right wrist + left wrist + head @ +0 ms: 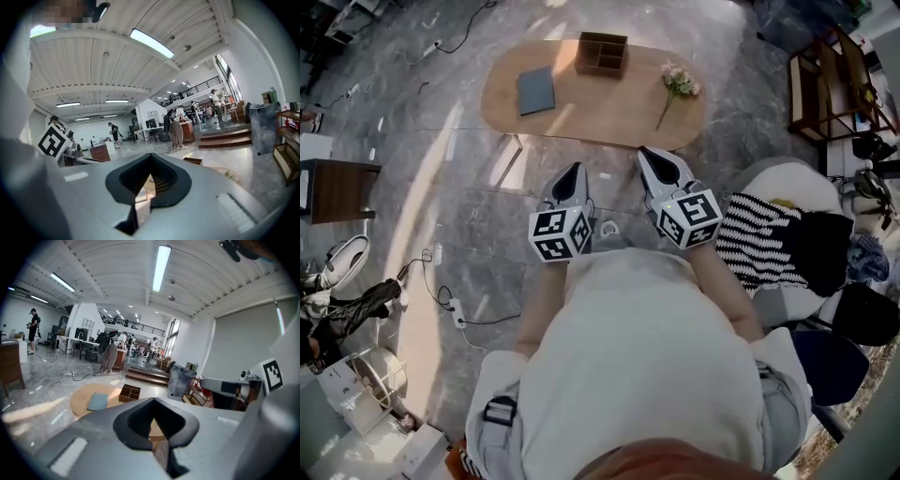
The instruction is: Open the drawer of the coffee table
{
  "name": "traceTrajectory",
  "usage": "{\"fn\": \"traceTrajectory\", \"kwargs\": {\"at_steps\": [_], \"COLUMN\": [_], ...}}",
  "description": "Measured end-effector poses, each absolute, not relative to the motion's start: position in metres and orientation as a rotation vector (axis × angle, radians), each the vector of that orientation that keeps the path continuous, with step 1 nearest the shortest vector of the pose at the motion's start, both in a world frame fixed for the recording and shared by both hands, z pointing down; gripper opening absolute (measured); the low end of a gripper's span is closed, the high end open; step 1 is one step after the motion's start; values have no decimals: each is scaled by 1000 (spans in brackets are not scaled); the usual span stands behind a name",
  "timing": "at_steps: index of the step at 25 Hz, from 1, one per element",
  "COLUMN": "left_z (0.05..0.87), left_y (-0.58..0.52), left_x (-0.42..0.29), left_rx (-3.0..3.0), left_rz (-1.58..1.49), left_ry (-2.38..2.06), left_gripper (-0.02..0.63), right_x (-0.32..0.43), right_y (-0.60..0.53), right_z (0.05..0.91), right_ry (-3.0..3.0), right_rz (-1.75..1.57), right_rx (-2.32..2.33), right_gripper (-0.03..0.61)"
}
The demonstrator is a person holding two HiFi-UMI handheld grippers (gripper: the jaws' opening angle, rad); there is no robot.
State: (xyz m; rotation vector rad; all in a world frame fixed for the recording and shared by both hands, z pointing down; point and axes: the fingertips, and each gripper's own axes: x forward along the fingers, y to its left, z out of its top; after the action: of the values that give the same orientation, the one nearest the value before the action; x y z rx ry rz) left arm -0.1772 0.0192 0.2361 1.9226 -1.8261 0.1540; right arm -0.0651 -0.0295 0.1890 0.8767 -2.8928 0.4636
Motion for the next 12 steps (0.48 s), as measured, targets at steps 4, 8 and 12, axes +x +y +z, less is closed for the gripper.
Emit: {"fn": "traceTrajectory", "kwargs": {"at_steps": [4, 8, 12], "left_z": [251, 266, 279], "left_y": [4, -10, -18], "left_x": [-196, -208, -217], "left_rx": [1935, 1949, 1960], "left_rz": [182, 202, 223], "left_ry": [-1764, -1702, -1649], "left_gripper": [-3, -3, -4], "right_x": [-74, -72, -65], "right_y": [-42, -52, -56], "right_z": [201, 217, 231], "right_ry": [-2838, -2770, -2698], "right_rz": [491, 520, 545], "right_rx": [956, 1047, 1142], "right_gripper": [-2, -2, -2]}}
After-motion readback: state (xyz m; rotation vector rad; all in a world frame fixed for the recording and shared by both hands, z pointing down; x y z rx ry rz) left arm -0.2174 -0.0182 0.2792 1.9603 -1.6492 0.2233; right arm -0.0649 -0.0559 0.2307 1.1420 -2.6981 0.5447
